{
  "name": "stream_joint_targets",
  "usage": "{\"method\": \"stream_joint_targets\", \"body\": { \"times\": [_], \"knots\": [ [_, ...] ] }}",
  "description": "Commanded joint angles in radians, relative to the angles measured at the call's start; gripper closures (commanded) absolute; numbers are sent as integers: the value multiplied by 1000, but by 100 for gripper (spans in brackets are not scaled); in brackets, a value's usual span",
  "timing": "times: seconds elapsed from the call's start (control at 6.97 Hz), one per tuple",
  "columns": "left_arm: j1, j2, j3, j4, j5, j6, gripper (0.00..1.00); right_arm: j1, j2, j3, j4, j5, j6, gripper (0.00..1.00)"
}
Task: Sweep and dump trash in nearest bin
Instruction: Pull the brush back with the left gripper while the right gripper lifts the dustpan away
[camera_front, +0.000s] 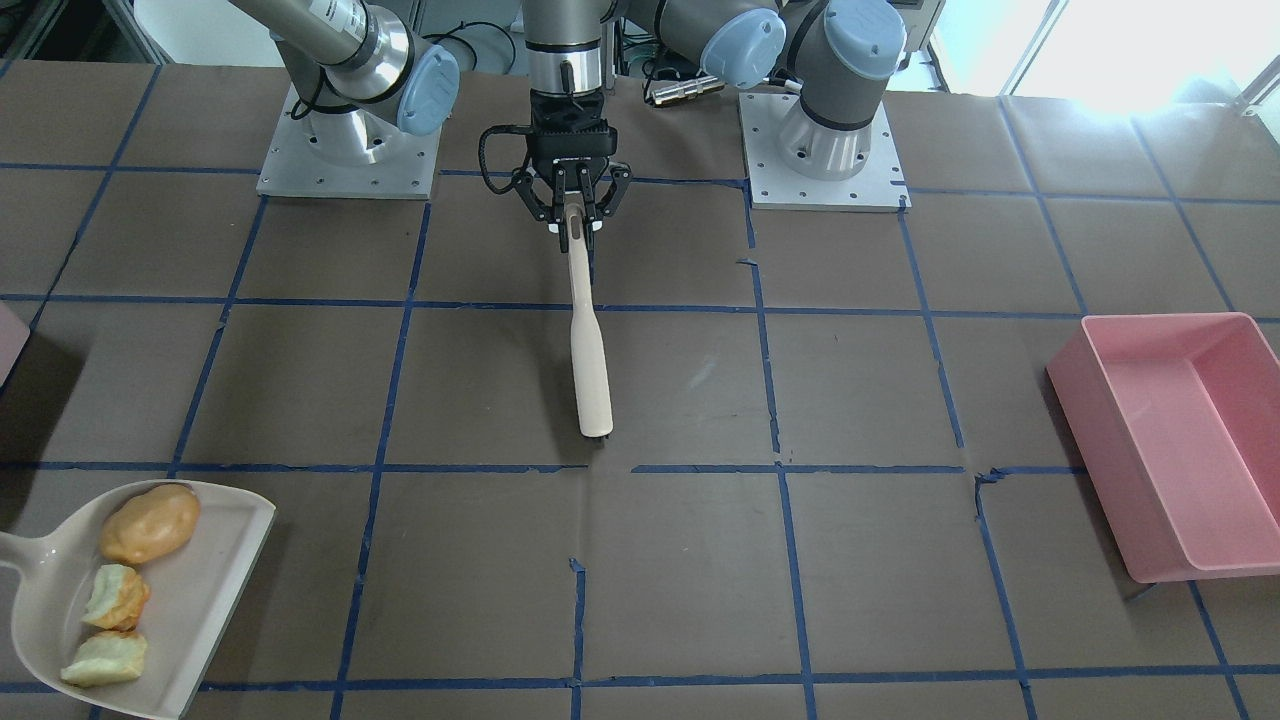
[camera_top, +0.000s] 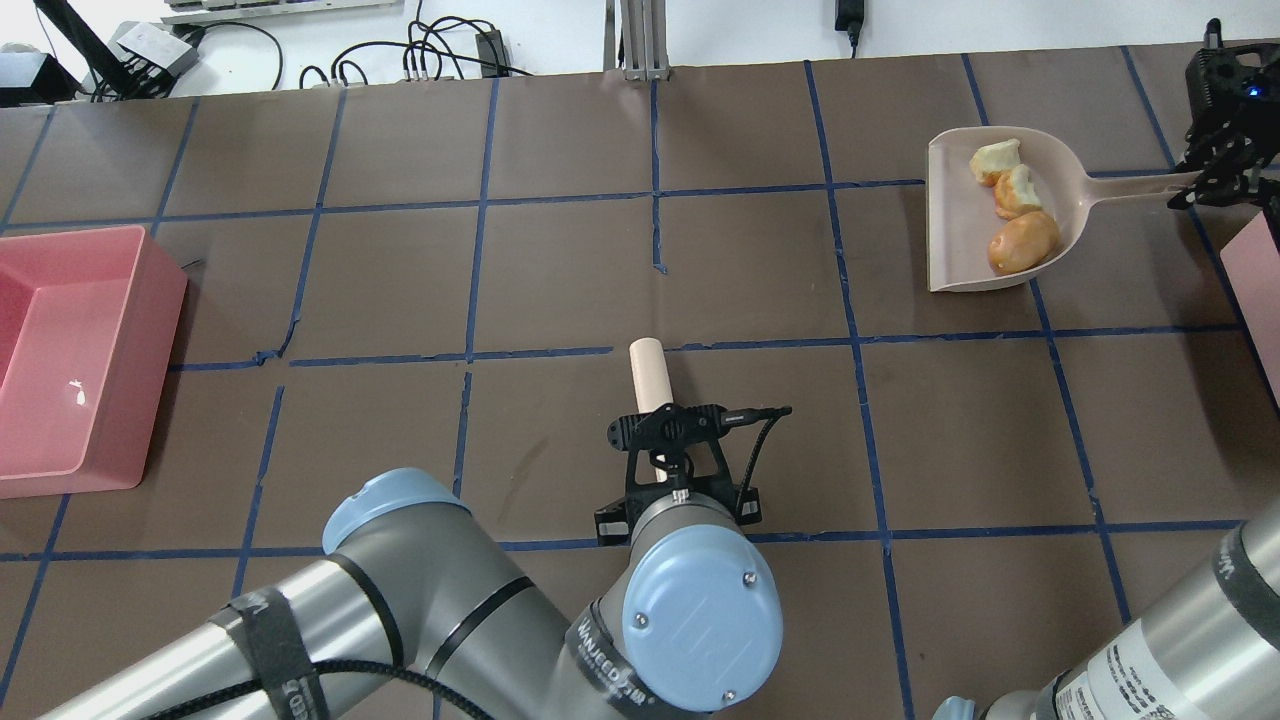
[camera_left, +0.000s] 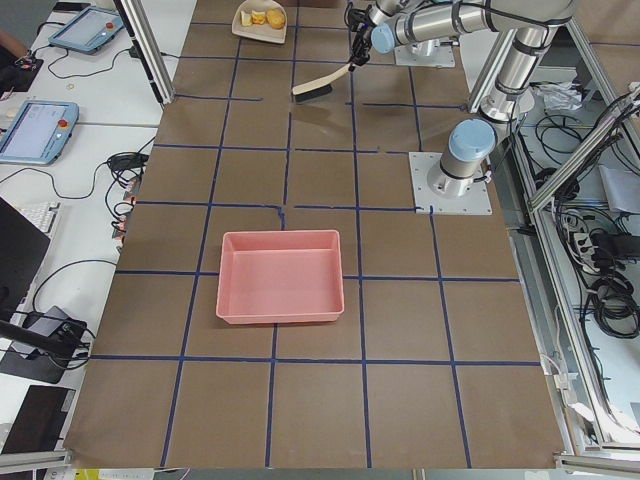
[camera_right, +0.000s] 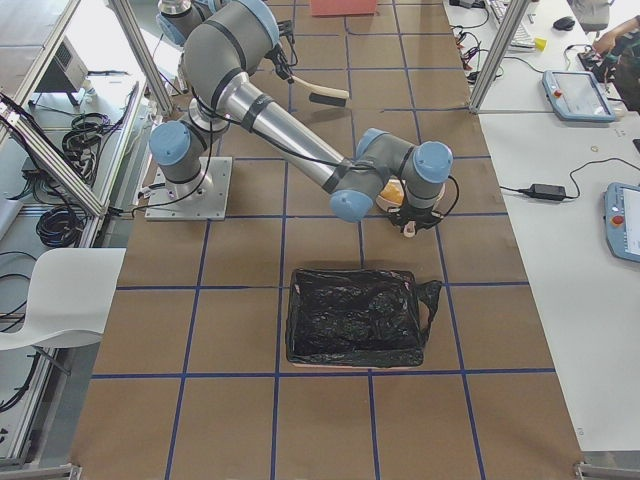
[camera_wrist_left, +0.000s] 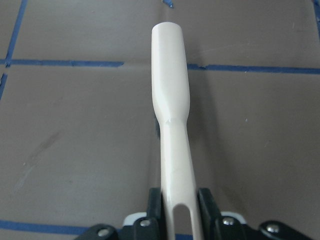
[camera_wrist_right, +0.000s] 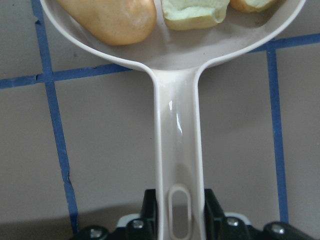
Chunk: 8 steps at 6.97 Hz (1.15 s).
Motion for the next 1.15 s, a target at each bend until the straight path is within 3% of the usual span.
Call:
{"method": "stream_joint_targets", "body": {
  "times": [0.0,0.29,0.43,0.72,1.0],
  "knots": [
    [-26,42,-46,27,1,-6,100,-45,-23,-17,53,61,60,100],
    [-40,28,-119,347,4,87,100,-136,-115,-19,158,86,102,100],
    [-41,21,-173,418,12,116,100,-179,-172,-26,233,97,134,100],
    [-84,8,-242,454,108,103,100,-293,-261,-65,344,103,137,100],
    [-97,-16,-244,457,115,83,100,-448,-273,-77,357,85,137,100]
  ]
}}
